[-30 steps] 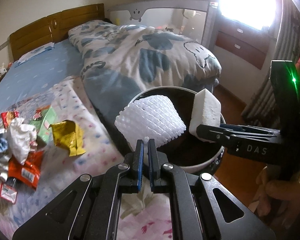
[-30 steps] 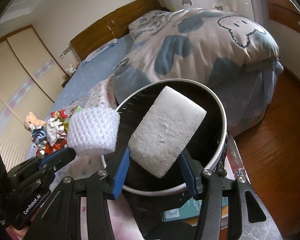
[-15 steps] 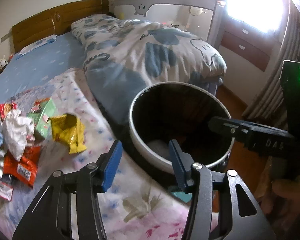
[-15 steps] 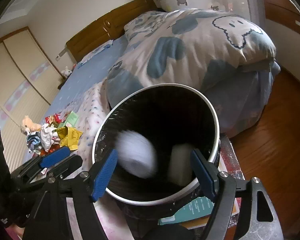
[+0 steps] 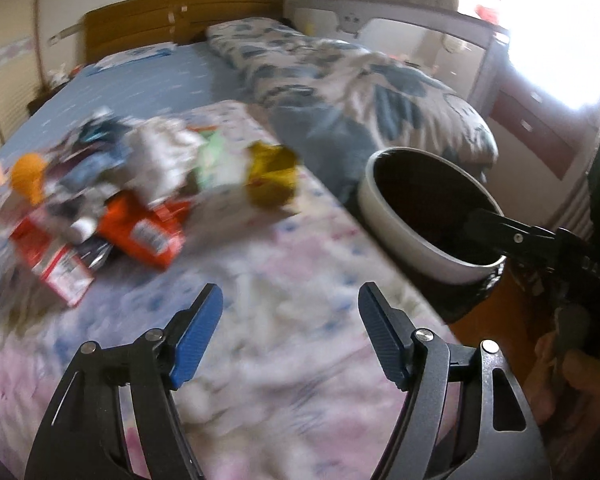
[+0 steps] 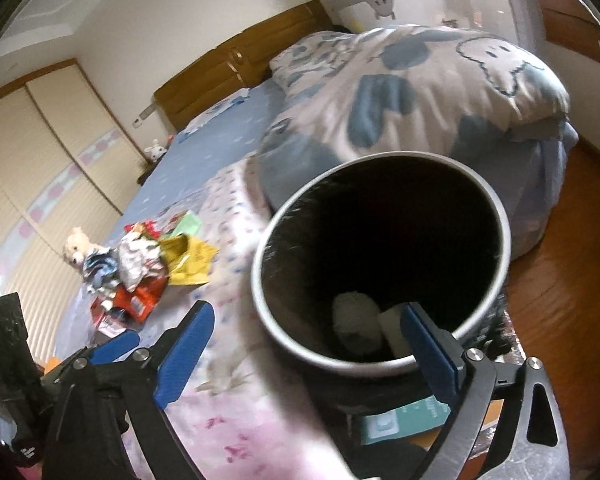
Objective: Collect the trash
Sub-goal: 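Move both open tools back over the trash pile on the bed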
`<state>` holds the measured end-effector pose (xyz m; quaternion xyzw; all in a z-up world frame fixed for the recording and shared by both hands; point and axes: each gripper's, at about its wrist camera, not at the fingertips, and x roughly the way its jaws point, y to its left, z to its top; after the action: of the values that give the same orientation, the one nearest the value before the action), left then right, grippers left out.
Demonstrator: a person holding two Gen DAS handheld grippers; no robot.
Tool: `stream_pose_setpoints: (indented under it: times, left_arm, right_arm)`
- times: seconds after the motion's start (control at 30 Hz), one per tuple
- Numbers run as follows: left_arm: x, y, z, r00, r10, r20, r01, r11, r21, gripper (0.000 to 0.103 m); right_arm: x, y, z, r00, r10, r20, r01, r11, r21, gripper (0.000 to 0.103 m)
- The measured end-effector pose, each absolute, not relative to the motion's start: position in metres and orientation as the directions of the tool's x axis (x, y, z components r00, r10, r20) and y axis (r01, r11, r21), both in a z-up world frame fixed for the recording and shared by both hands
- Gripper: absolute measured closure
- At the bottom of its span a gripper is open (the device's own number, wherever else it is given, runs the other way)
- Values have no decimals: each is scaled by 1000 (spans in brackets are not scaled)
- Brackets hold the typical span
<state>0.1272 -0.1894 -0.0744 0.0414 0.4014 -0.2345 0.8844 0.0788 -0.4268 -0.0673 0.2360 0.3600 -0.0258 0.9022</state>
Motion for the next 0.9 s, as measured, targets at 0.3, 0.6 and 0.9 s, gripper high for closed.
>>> stream_pose_setpoints:
  times: [0.3, 0.6, 0.9]
  left_arm:
    - [122, -123, -79, 605, -308, -734, 331, 936, -120, 31]
    - [128, -77, -86, 625, -233, -745, 208, 970, -128, 28]
    - [150, -53, -89, 638, -148, -755, 94, 989, -115, 27]
  right_arm:
    - [85, -364, -64, 742, 183, -645, 102, 920, 378, 8]
    - [98, -318, -69, 718, 222, -659, 25, 939, 344, 8]
    - [121, -294, -75, 714, 212, -667, -10, 956, 294, 8]
